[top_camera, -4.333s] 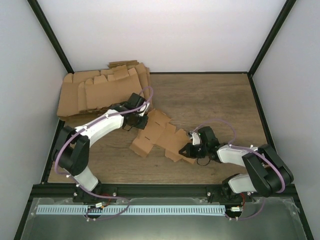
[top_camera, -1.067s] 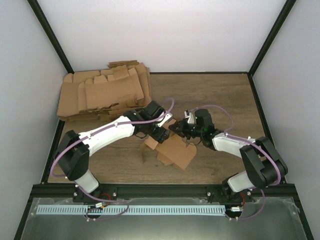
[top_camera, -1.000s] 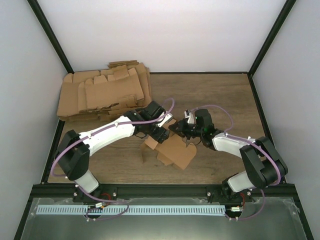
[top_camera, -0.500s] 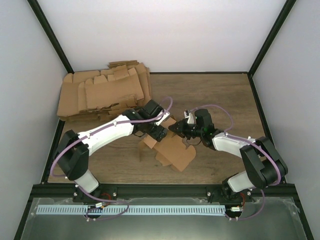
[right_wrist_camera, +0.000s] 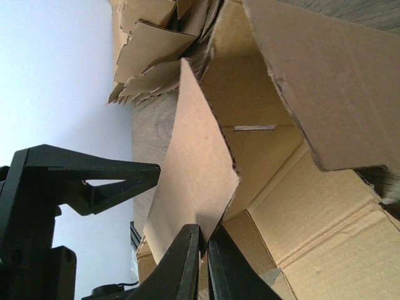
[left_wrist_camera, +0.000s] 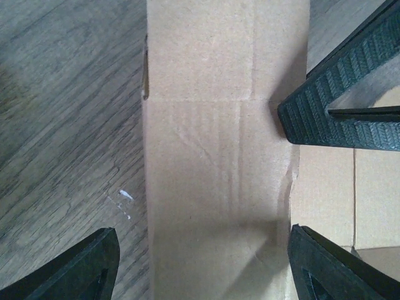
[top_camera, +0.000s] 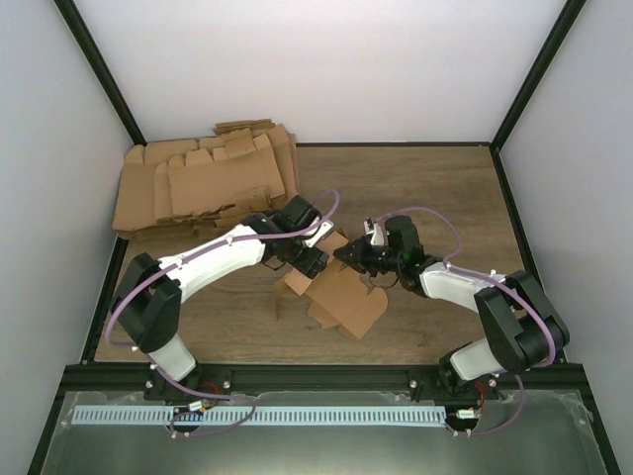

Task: Fold the paper box

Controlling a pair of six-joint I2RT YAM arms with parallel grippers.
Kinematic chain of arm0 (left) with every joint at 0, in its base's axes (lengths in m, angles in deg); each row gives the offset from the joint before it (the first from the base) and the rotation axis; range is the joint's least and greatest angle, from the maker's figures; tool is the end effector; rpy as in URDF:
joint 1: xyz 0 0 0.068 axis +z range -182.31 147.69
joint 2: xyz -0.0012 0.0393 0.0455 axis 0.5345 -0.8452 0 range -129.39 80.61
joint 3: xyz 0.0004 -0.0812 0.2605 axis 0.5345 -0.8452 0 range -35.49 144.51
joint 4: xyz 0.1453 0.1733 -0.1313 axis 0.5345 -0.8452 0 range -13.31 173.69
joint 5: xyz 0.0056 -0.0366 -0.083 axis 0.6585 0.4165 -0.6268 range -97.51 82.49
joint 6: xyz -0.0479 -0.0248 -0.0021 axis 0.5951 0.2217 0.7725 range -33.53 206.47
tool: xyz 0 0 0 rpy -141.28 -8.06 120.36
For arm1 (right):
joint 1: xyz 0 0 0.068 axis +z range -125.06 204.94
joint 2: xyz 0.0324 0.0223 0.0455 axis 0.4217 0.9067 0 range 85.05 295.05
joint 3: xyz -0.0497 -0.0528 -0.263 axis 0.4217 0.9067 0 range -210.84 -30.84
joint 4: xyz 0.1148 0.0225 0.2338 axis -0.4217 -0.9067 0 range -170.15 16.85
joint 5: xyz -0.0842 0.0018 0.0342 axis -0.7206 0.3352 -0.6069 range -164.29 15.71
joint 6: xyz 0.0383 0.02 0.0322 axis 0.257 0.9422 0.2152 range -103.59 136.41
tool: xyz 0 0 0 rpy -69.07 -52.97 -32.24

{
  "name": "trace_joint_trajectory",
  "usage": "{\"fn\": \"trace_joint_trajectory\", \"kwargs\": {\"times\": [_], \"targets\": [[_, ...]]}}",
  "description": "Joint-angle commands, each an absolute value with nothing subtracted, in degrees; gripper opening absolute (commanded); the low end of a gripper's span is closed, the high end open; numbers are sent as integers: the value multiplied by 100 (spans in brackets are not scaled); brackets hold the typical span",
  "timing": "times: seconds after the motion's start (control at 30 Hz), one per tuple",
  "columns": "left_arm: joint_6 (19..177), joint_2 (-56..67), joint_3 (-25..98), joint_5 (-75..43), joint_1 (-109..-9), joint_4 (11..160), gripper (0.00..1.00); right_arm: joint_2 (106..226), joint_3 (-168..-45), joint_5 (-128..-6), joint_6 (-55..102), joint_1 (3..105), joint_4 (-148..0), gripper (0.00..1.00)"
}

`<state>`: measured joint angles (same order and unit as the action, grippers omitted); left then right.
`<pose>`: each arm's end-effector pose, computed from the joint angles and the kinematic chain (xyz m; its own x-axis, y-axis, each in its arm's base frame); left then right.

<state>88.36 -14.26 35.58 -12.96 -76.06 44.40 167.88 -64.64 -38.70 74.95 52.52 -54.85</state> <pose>0.2434 -0.2378 0.2350 -0.6676 0.5935 -0.4495 0.6978 0.7094 -0.0996 0.2399 0.1487 0.1773 -0.9357 0.2938 -0.1950 -0.0417 0.4570 0.8885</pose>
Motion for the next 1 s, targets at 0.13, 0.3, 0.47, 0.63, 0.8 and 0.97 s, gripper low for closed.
{"fn": "trace_joint_trajectory", "kwargs": {"times": [0.13,0.3,0.47,0.63,0.8,0.97], "targets": [[8543,-1570,3473,-1638,-7592,4439,67,16644,-6707,-3911,7212,5299,-5665,11],[8564,-1550,3467,-1588,-7597,4421,65,16633,-6801,-3971,6973,5298,-5865,19],[8532,-1510,3464,-1603,-7595,4408,65,16394,-6885,-4243,6497,5290,-6314,24],[8572,-1542,3385,-1738,-7602,4483,64,16127,-7095,-4665,5870,5218,-7108,26],[8600,-1513,3291,-1762,-7617,4549,64,15838,-7091,-4965,5515,5159,-7441,33],[8610,-1485,3231,-1779,-7614,4569,64,15592,-7334,-5614,4774,5149,-7859,39]]}}
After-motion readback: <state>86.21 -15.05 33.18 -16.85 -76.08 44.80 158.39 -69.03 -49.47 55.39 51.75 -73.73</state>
